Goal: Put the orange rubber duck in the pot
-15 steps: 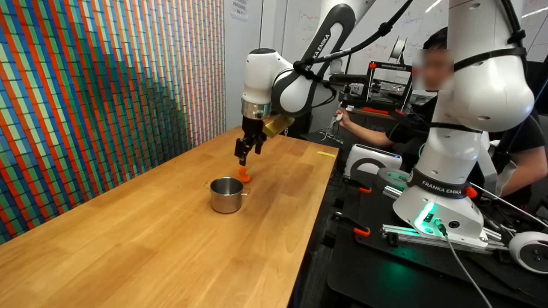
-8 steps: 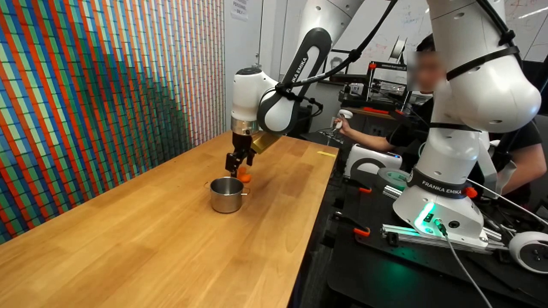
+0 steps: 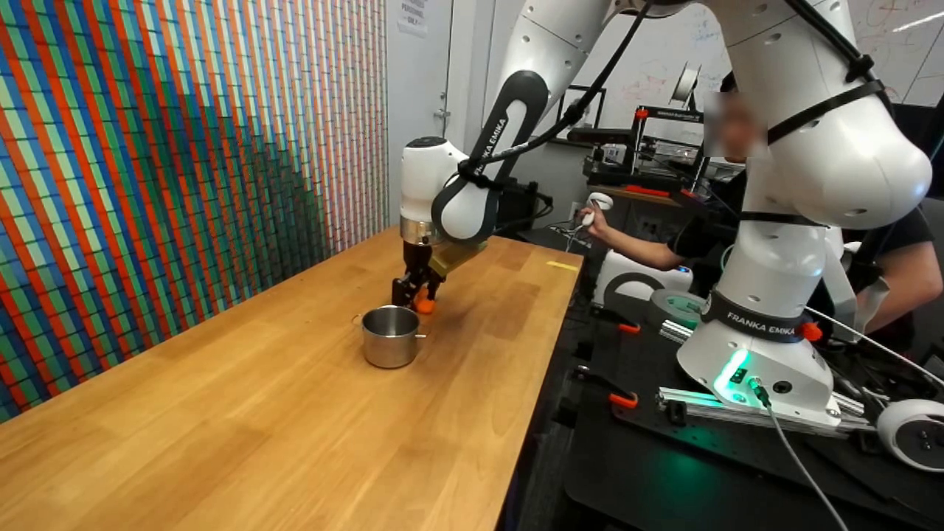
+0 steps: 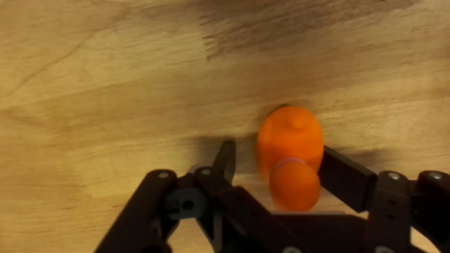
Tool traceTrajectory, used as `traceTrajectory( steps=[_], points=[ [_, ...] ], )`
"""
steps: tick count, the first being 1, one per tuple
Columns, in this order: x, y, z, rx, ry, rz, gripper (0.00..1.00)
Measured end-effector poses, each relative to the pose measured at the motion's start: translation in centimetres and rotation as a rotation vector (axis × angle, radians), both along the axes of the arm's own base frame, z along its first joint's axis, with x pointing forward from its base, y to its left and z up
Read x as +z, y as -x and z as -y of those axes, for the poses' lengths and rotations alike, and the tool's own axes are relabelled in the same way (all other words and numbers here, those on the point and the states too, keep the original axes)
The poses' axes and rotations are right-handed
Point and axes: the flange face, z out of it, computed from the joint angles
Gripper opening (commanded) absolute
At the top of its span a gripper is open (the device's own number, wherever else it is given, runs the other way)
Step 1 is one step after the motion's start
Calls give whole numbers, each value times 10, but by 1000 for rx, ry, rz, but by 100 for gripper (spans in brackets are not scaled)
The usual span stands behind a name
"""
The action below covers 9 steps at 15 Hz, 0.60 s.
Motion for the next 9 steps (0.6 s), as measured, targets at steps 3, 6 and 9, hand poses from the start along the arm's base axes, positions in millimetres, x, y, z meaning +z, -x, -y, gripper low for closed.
traceTrajectory(
  steps=[3, 6, 9],
  points=[
    [1, -1, 1, -18, -16, 2, 20],
    [2, -2, 4, -40, -34, 0, 19],
    [5, -3, -3, -49, -62, 0, 19]
  ],
)
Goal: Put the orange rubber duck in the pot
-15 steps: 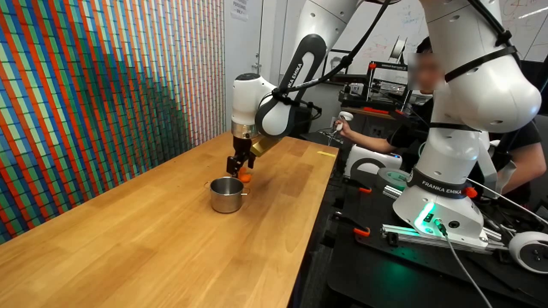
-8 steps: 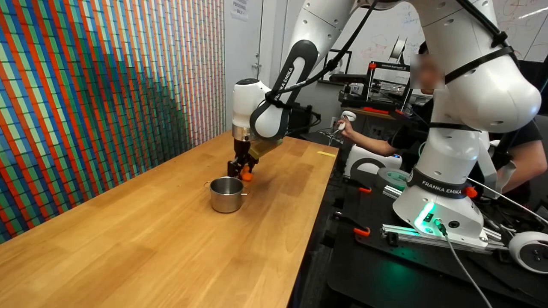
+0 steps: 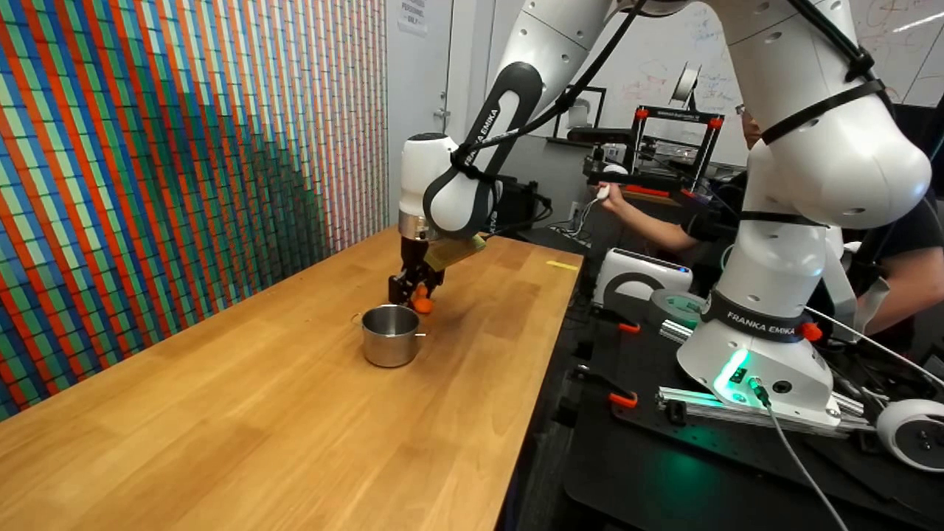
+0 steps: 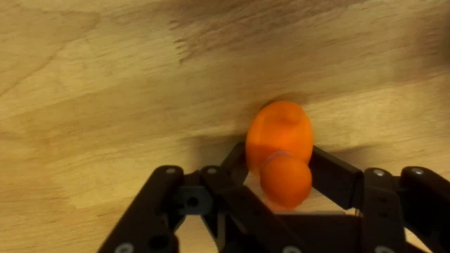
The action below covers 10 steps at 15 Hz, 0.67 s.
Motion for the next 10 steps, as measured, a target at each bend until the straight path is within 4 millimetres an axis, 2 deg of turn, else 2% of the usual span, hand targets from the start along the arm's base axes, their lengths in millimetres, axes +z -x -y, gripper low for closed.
traceTrajectory(
  steps=[3, 10],
  points=[
    [17, -2, -23, 17, -35, 5, 19],
    [87, 2, -88, 99, -91, -2, 19]
  ],
)
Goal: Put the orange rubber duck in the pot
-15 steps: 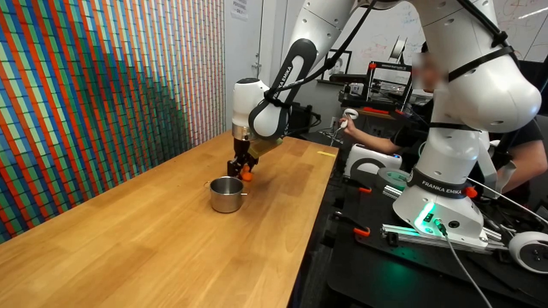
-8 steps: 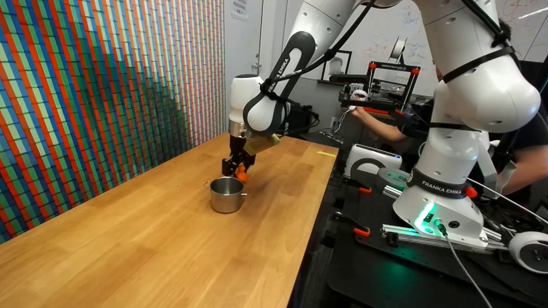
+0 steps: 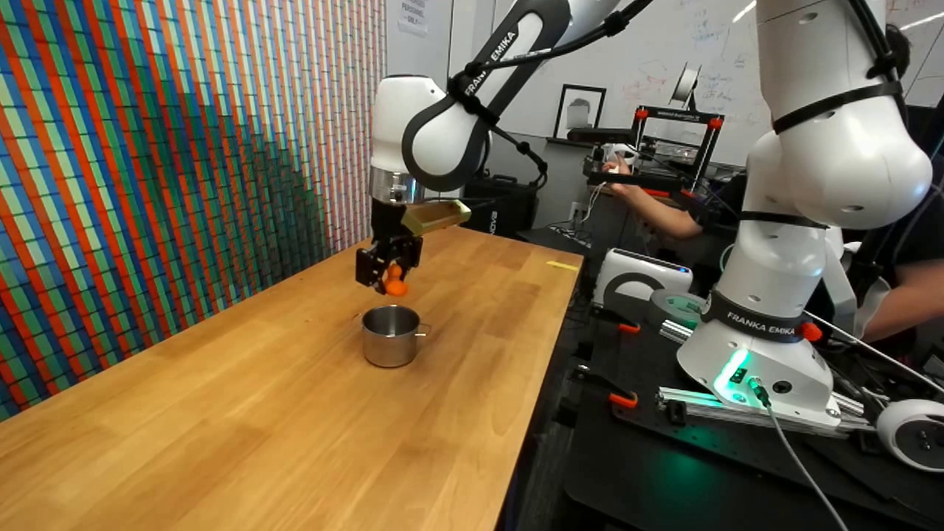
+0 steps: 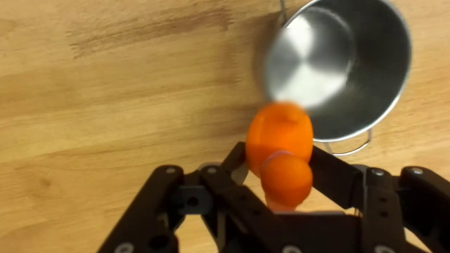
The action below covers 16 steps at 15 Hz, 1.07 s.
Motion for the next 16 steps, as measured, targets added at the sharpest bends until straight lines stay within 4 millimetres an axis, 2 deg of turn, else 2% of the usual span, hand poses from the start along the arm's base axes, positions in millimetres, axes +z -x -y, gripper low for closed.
traceTrajectory(
  steps=[2, 3, 4, 8, 12, 16],
  points=[
    [8, 5, -17, 27, -8, -8, 19],
    [9, 8, -24, 38, -11, -13, 68],
    [8, 11, -31, 51, -14, -17, 69],
    [3, 22, -49, 87, -11, -30, 98],
    [8, 21, -55, 119, 3, -13, 100],
    [34, 12, -43, 150, 61, -4, 100]
  ],
)
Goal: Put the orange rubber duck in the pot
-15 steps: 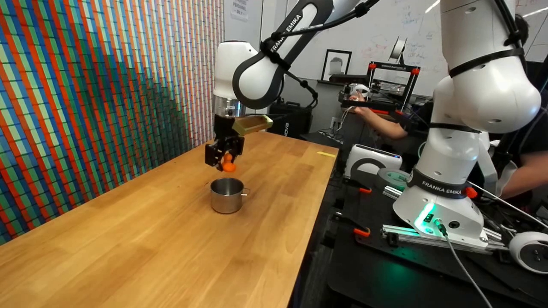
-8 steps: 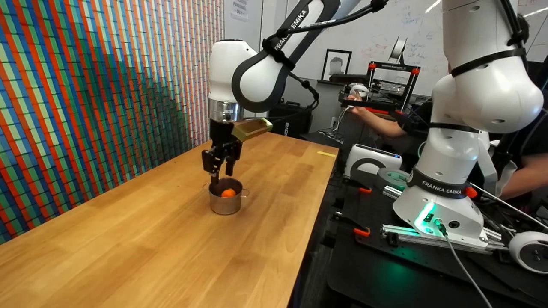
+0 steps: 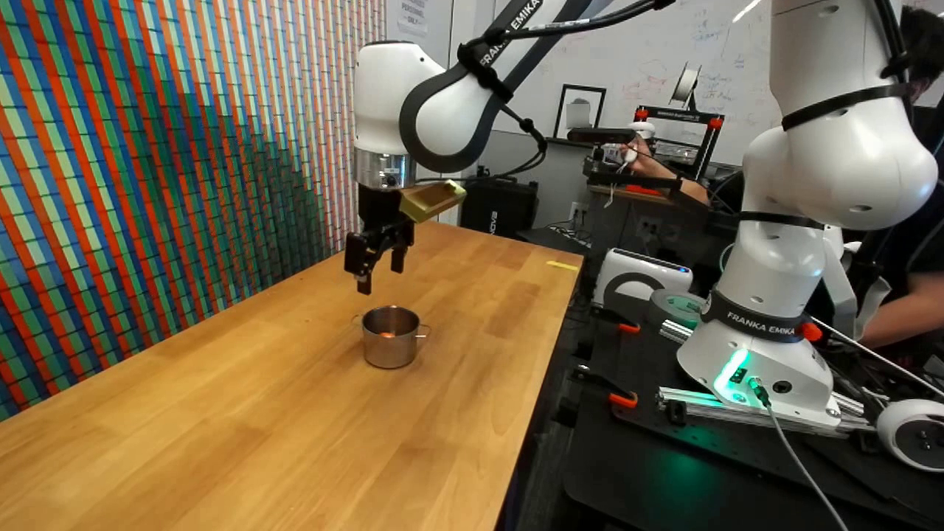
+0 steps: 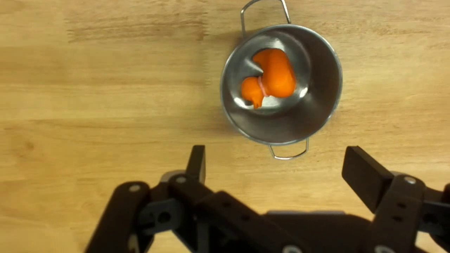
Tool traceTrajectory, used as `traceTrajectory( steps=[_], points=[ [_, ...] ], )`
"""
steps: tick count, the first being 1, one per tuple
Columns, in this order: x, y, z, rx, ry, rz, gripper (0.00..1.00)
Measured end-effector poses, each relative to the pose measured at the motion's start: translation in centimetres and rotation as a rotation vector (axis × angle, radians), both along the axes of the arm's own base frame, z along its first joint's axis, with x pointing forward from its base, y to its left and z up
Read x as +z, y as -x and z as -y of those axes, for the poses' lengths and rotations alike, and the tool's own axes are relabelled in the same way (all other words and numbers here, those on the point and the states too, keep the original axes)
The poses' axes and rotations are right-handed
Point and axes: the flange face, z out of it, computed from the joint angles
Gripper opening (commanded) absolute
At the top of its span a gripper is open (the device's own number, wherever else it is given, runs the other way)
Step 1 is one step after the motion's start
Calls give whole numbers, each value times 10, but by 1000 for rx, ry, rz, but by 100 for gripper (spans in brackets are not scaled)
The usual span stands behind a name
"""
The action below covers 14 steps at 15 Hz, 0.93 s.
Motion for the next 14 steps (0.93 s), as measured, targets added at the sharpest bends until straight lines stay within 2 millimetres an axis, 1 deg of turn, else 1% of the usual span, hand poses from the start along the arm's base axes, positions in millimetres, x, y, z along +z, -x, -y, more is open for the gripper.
traceTrajectory(
  steps=[3, 6, 11, 14],
  points=[
    [29, 2, 11, 11, 44, -42, 100],
    [58, 10, 21, 32, 80, -94, 100],
    [107, 21, 39, 57, 126, -120, 100],
    [128, 25, 53, 59, 134, -130, 100]
  ],
)
